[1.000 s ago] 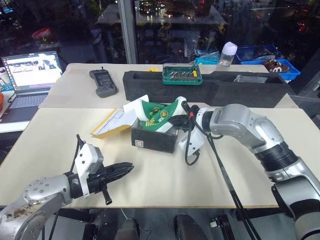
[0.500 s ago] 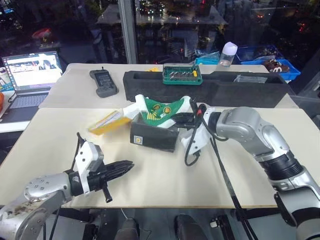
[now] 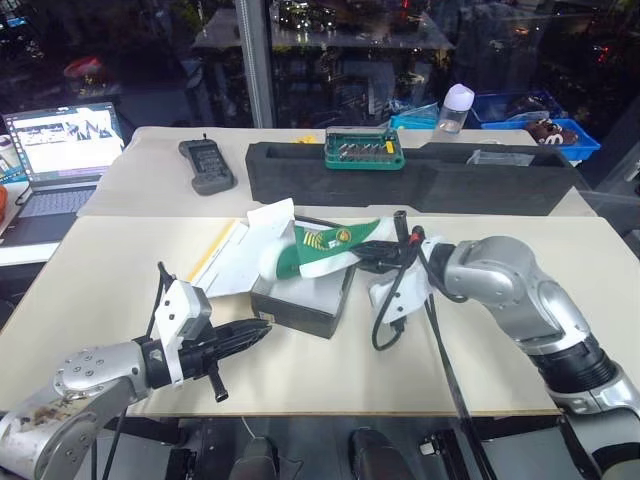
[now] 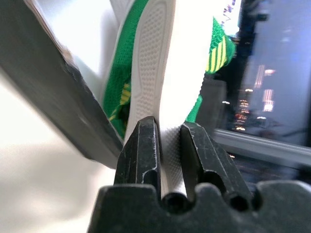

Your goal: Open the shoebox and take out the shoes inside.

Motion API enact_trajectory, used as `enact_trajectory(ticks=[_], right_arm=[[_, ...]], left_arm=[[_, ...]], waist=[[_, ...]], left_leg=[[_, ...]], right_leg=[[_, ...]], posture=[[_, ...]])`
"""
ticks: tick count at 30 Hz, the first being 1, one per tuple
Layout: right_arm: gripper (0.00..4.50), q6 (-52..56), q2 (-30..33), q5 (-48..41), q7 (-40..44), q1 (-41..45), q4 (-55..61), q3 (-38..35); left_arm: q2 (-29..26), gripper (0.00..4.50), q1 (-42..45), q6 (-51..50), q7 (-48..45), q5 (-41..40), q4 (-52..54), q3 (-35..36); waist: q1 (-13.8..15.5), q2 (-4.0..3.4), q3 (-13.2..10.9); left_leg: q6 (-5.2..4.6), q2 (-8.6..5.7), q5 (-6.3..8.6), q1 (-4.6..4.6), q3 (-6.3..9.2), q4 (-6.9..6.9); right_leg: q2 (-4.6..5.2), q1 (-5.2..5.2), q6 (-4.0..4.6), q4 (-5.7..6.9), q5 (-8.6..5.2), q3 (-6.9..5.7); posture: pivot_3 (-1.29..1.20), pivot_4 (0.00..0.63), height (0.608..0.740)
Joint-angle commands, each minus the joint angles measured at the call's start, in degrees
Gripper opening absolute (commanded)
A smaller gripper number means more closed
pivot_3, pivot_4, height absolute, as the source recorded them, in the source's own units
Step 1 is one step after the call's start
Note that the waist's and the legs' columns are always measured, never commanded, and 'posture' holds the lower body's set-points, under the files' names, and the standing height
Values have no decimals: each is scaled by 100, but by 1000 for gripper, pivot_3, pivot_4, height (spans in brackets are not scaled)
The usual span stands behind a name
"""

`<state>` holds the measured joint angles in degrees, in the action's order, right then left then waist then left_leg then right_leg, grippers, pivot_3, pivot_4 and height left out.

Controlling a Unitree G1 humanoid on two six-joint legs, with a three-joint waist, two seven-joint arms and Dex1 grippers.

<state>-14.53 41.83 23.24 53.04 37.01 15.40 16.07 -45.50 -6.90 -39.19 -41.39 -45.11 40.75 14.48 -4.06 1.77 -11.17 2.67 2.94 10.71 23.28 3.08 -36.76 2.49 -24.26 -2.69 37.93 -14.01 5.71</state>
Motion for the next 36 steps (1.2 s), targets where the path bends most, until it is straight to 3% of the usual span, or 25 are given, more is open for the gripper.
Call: enact_trajectory(ticks=[1, 11, 18, 25, 32, 36], right_arm=[[310, 399, 166, -386, 182, 194, 61, -414], [310, 1590, 930, -962, 607, 729, -1343, -1099], [310, 1946, 1711, 75, 156, 755, -2402, -791], [310, 2233, 1403, 1853, -1383, 103, -2828, 44], [310, 2602, 650, 2260, -2242, -496, -2990, 280], [310, 2864, 328, 2021, -2091, -913, -2433, 117]], left_arm=[[-28, 306, 87, -36, 31, -98, 122, 4], [41, 306, 171, -68, 112, -76, 139, -95], [81, 306, 215, -56, 194, -62, 164, -153], [133, 306, 205, -75, 312, -93, 236, -179], [160, 306, 228, -77, 349, -100, 239, -220], [164, 306, 206, -60, 347, -87, 227, -193]], waist=[[10, 0, 0], [24, 1, -1], [20, 1, -2], [-9, 1, -1], [-48, 18, 9], [-113, 63, 37]], left_leg=[[0, -1, 0, 0, 0, 0], [0, -3, 0, 4, -1, -2], [0, -4, 0, 6, -5, -1], [0, -4, 0, 2, -9, 0], [0, -7, 0, -8, -10, -2], [0, -7, 0, -29, -10, -6]], right_leg=[[0, 0, 0, 0, 0, 0], [2, -1, 1, -5, 0, 0], [4, -2, 2, -11, -2, 2], [3, -5, 2, -7, -2, 7], [3, 7, -2, -5, 0, 13], [2, 25, 8, -3, -4, 14]], posture=[[0, 150, 715], [0, 150, 715], [0, 150, 715], [0, 150, 715], [0, 150, 715], [0, 150, 715]])
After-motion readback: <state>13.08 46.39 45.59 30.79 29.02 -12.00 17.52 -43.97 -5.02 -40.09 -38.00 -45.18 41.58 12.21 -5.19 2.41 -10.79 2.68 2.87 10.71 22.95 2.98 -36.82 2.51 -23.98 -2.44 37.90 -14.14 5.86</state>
